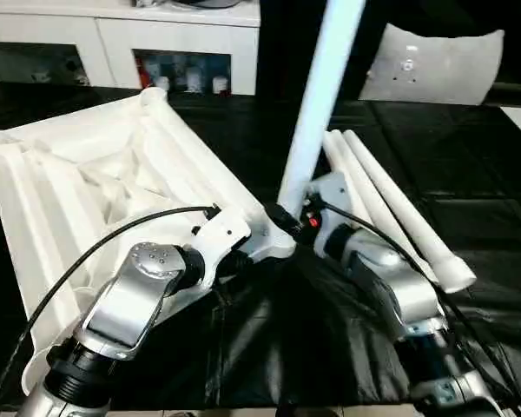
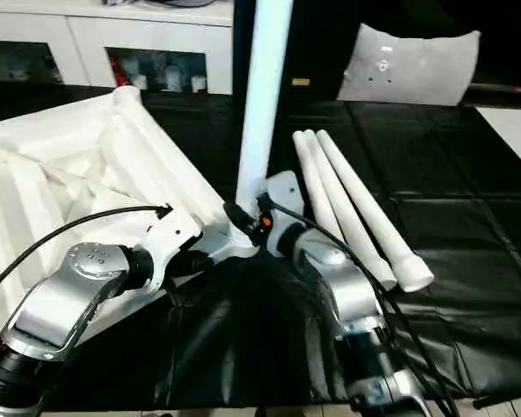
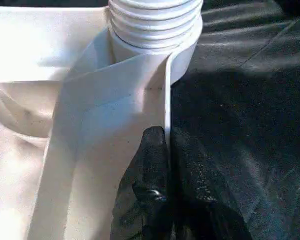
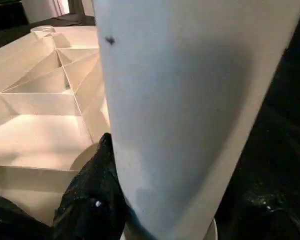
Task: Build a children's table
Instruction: Insert table leg to table base
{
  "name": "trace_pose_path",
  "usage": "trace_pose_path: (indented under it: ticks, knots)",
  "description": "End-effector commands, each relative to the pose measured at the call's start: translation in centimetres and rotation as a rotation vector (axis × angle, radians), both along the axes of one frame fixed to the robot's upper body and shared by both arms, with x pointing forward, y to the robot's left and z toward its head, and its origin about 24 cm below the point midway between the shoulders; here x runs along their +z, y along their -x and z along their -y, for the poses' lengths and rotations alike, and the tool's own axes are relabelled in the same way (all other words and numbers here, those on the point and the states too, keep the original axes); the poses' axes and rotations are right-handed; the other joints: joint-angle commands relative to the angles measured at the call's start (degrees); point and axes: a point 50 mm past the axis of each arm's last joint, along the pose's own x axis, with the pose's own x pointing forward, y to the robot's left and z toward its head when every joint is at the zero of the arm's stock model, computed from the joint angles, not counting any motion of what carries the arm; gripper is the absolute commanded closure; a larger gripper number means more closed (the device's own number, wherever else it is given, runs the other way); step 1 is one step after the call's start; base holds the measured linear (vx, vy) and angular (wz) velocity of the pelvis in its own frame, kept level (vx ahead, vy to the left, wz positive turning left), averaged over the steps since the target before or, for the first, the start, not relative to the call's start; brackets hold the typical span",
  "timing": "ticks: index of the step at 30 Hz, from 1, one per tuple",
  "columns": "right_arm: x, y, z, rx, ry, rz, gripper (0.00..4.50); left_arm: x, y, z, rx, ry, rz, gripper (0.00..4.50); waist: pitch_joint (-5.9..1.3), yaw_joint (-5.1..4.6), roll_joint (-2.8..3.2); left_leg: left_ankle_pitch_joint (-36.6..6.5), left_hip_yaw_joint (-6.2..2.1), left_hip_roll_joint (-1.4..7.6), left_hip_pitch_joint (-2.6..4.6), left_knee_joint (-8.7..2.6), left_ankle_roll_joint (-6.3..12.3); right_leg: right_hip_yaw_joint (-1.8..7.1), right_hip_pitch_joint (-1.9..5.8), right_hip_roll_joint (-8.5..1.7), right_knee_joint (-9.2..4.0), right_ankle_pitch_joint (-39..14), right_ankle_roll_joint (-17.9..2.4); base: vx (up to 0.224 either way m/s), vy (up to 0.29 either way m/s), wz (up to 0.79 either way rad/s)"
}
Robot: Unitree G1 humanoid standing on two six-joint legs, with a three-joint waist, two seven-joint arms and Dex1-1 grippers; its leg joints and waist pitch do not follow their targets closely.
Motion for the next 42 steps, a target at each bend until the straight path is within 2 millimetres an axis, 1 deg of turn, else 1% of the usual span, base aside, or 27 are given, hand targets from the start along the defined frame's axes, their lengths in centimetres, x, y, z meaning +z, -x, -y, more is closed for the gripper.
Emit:
trace_pose_path:
  ticks: [1, 2, 4, 5, 6, 7, 8, 9, 13, 14, 15, 16, 17, 18, 19, 20, 21, 23, 25, 26, 27, 29, 30, 33, 37, 40, 42]
  knots:
    - [-6.0, 1.5, 1.2, -0.054, 0.103, -0.273, 2.6, 1.1, 0.0, 0.9, -0.049, 0.018, 0.045, 4.5, -2.07, 0.65, 1.02, -19.2, -1.95, 3.55, -0.15, -4.2, 0.37, 3.18, 1.56, -5.17, -5.28, -26.4, -8.2, 0.0, 0.0, 0.0]
    - [-5.9, 1.4, 1.2, -0.059, 0.1, -0.265, 2.25, 1.1, -0.1, 0.8, -0.047, 0.015, 0.055, 4.5, -2.18, 0.7, 1.1, -19.6, -2.0, 3.53, -0.04, -4.15, 0.23, 3.17, 1.53, -5.16, -5.34, -27.2, -7.8, 0.0, 0.0, 0.0]
    - [-5.8, 1.2, 1.3, -0.066, 0.096, -0.255, 2.25, 1.2, -0.3, 0.6, -0.041, 0.019, 0.071, 4.5, -2.25, 0.72, 1.07, -19.2, -1.95, 3.56, 0.0, -4.12, 0.27, 3.21, 1.46, -5.11, -5.36, -26.4, -7.7, 0.0, 0.0, 0.0]
    - [-5.8, 1.1, 1.4, -0.072, 0.094, -0.246, 2.02, 1.2, -0.6, 0.5, -0.039, 0.023, 0.099, 4.5, -2.33, 0.76, 1.1, -18.8, -1.9, 3.56, 0.03, -4.08, 0.35, 3.23, 1.43, -5.03, -5.26, -24.9, -8.1, 0.0, 0.0, 0.0]
    - [-5.7, 1.1, 1.4, -0.074, 0.095, -0.241, 2.02, 1.3, -0.7, 0.5, -0.045, 0.026, 0.112, 4.5, -2.55, 0.81, 1.28, -18.4, -1.82, 3.53, 0.15, -3.96, 0.38, 3.23, 1.46, -4.96, -5.17, -23.3, -8.7, 0.0, 0.0, 0.0]
    - [-5.7, 1.0, 1.5, -0.078, 0.093, -0.234, 1.81, 1.3, -0.8, 0.5, -0.052, 0.037, 0.125, 4.5, -2.66, 0.88, 1.32, -17.9, -1.74, 3.57, 0.17, -3.9, 0.38, 3.28, 1.51, -4.94, -5.04, -21.8, -9.3, 0.0, 0.0, 0.0]
    - [-5.6, 0.9, 1.8, -0.091, 0.089, -0.221, 1.75, 1.4, -0.9, 0.4, -0.06, 0.067, 0.147, 4.5, -3.03, 1.19, 1.42, -16.0, -1.56, 3.67, 0.22, -3.73, 0.48, 3.39, 1.67, -4.86, -4.53, -17.0, -10.2, 0.0, 0.0, 0.0]
    - [-5.6, 0.9, 1.9, -0.094, 0.087, -0.212, 1.67, 1.5, -1.0, 0.5, -0.072, 0.077, 0.164, 4.5, -2.92, 1.29, 1.3, -15.1, -1.47, 3.57, -0.09, -3.81, 1.01, 3.24, 1.91, -4.64, -4.29, -14.9, -11.0, 0.0, 0.0, 0.0]
    - [-5.2, 1.0, 2.3, -0.088, 0.056, -0.18, 1.35, 1.3, -1.1, 0.2, -0.09, 0.091, 0.176, 4.5, -3.09, 1.82, 1.32, -13.8, -1.23, 3.49, -0.07, -3.55, 1.46, 3.25, 2.14, -4.85, -4.25, -14.5, -11.4, 0.0, 0.0, 0.0]
    - [-5.0, 1.2, 2.5, -0.086, 0.047, -0.166, 1.35, 1.1, -1.1, 0.1, -0.099, 0.085, 0.167, 4.5, -3.35, 2.0, 1.58, -13.2, -1.14, 3.49, 0.01, -3.39, 1.61, 3.31, 2.22, -4.92, -4.15, -13.7, -11.3, 0.0, 0.0, 0.0]
    - [-4.8, 1.5, 2.9, -0.073, 0.033, -0.138, 1.12, 0.6, -0.9, -0.2, -0.127, 0.07, 0.149, 4.5, -3.46, 2.19, 1.67, -11.4, -1.16, 3.56, -0.09, -3.34, 1.98, 3.25, 2.35, -4.81, -3.82, -11.2, -11.7, 0.0, 0.0, 0.0]
    - [-4.7, 1.7, 3.0, -0.066, 0.029, -0.126, 1.05, 0.4, -0.8, -0.3, -0.137, 0.064, 0.139, 4.5, -3.43, 2.34, 1.6, -10.7, -1.08, 3.51, -0.15, -3.28, 2.29, 3.21, 2.41, -4.72, -3.8, -10.1, -11.6, 0.0, 0.0, 0.0]
    - [-4.6, 1.8, 3.2, -0.061, 0.026, -0.113, 0.99, 0.2, -0.7, -0.5, -0.147, 0.057, 0.128, 4.5, -3.69, 2.62, 1.67, -8.6, -0.95, 3.51, -0.04, -3.05, 2.87, 3.23, 2.55, -4.71, -3.38, -6.7, -12.4, 0.0, 0.0, 0.0]
    - [-4.5, 2.0, 3.4, -0.056, 0.023, -0.102, 0.99, 0.1, -0.7, -0.6, -0.157, 0.053, 0.12, 4.5, -3.85, 2.85, 1.63, -6.2, -0.94, 3.56, -0.17, -2.91, 3.46, 3.1, 2.73, -4.63, -2.81, -2.6, -13.4, 0.0, 0.0, 0.0]
    - [-4.4, 2.1, 3.6, -0.049, 0.018, -0.091, 0.89, 0.0, -0.6, -0.7, -0.169, 0.048, 0.115, 4.5, -3.88, 2.89, 1.81, -5.4, -1.01, 3.54, -0.23, -2.89, 3.78, 3.05, 2.88, -4.64, -2.62, -1.3, -13.8, 0.0, 0.0, 0.0]
    - [-4.3, 2.3, 3.8, -0.045, 0.016, -0.077, 0.73, -0.2, -0.6, -0.8, -0.182, 0.042, 0.111, 4.5, -3.81, 2.88, 1.74, -4.8, -0.86, 3.42, -0.26, -2.74, 4.45, 3.0, 2.86, -4.58, -2.6, -0.1, -14.4, 0.0, 0.0, 0.0]
    - [-4.2, 2.4, 4.1, -0.044, 0.016, -0.064, 0.73, -0.4, -0.7, -1.0, -0.199, 0.033, 0.108, 4.5, -3.86, 3.0, 1.92, -5.3, -0.84, 3.45, -0.22, -2.73, 4.67, 2.97, 2.95, -4.72, -2.7, -0.5, -14.7, 0.0, 0.0, 0.0]
    - [-3.8, 2.6, 4.8, -0.042, 0.02, -0.025, 0.56, -0.6, -0.6, -1.2, -0.248, 0.025, 0.098, 4.5, -3.89, 3.01, 1.9, -5.8, -0.93, 3.47, -0.27, -2.78, 4.54, 2.9, 3.13, -4.77, -2.71, -1.7, -14.7, 0.0, 0.0, 0.0]
    - [-3.0, 2.8, 5.5, -0.015, 0.023, 0.019, 0.43, -0.9, -0.4, -1.5, -0.313, 0.007, 0.085, 4.5, -3.86, 3.15, 2.1, -7.3, -0.92, 3.49, -0.09, -2.79, 4.18, 2.9, 3.0, -4.77, -3.05, -4.6, -14.0, 0.0, 0.0, 0.0]
    - [-2.7, 2.9, 5.7, 0.002, 0.022, 0.033, 0.37, -1.1, -0.4, -1.7, -0.336, -0.003, 0.079, 4.5, -3.84, 3.2, 2.0, -8.3, -0.94, 3.49, 0.01, -2.82, 4.02, 2.87, 3.01, -4.66, -3.11, -6.0, -13.5, 0.0, 0.0, 0.0]
    - [-2.3, 3.0, 6.0, 0.023, 0.027, 0.055, 0.29, -1.2, -0.3, -1.8, -0.366, -0.02, 0.073, 4.5, -3.87, 3.29, 2.21, -8.4, -0.91, 3.58, 0.08, -2.79, 3.77, 2.92, 2.96, -4.75, -3.04, -6.2, -13.5, 0.0, 0.0, 0.0]
    - [-1.6, 3.1, 6.3, 0.071, 0.03, 0.083, 0.07, -1.4, -0.2, -2.1, -0.412, -0.042, 0.067, 4.5, -3.98, 3.28, 2.21, -8.4, -0.99, 3.67, 0.01, -2.76, 3.58, 2.86, 3.09, -4.73, -2.82, -5.9, -13.5, 0.0, 0.0, 0.0]
    - [-1.0, 3.4, 6.5, 0.157, 0.051, 0.102, 0.07, -1.6, -0.1, -2.4, -0.462, -0.052, 0.054, 4.5, -4.03, 3.32, 2.22, -8.2, -0.97, 3.66, 0.07, -2.67, 3.64, 2.85, 3.07, -4.82, -2.86, -5.9, -13.7, 0.0, 0.0, 0.0]
    - [-0.6, 3.8, 6.4, 0.247, 0.073, 0.099, 0.03, -1.6, 0.0, -2.5, -0.507, -0.06, 0.046, 4.5, -4.02, 3.5, 2.17, -7.8, -0.91, 3.66, 0.06, -2.52, 4.19, 2.86, 3.14, -4.76, -2.64, -5.0, -13.9, 0.0, 0.0, 0.0]
    - [-0.2, 4.1, 6.4, 0.355, 0.087, 0.07, 0.03, -1.6, 0.1, -2.5, -0.59, -0.055, 0.029, 4.5, -4.14, 3.73, 2.11, -8.7, -0.87, 3.58, 0.14, -2.36, 4.31, 2.86, 3.17, -4.92, -2.92, -8.0, -14.1, 0.0, 0.0, 0.0]
    - [-0.2, 4.0, 6.2, 0.419, 0.109, 0.028, 0.03, -1.7, 0.2, -2.5, -0.632, -0.065, 0.015, 4.5, -4.19, 4.21, 2.38, -8.6, -0.88, 3.62, 0.24, -2.24, 3.73, 2.82, 2.96, -4.82, -2.77, -8.4, -14.3, 0.0, 0.0, 0.0]
    - [-0.3, 4.1, 6.1, 0.448, 0.102, -0.012, 0.03, -1.9, 0.3, -2.5, -0.64, -0.065, 0.01, 4.5, -4.19, 4.24, 2.08, -9.8, -0.88, 3.71, 0.3, -2.22, 3.19, 2.85, 2.96, -4.89, -2.81, -10.0, -14.1, 0.0, 0.0, 0.0]
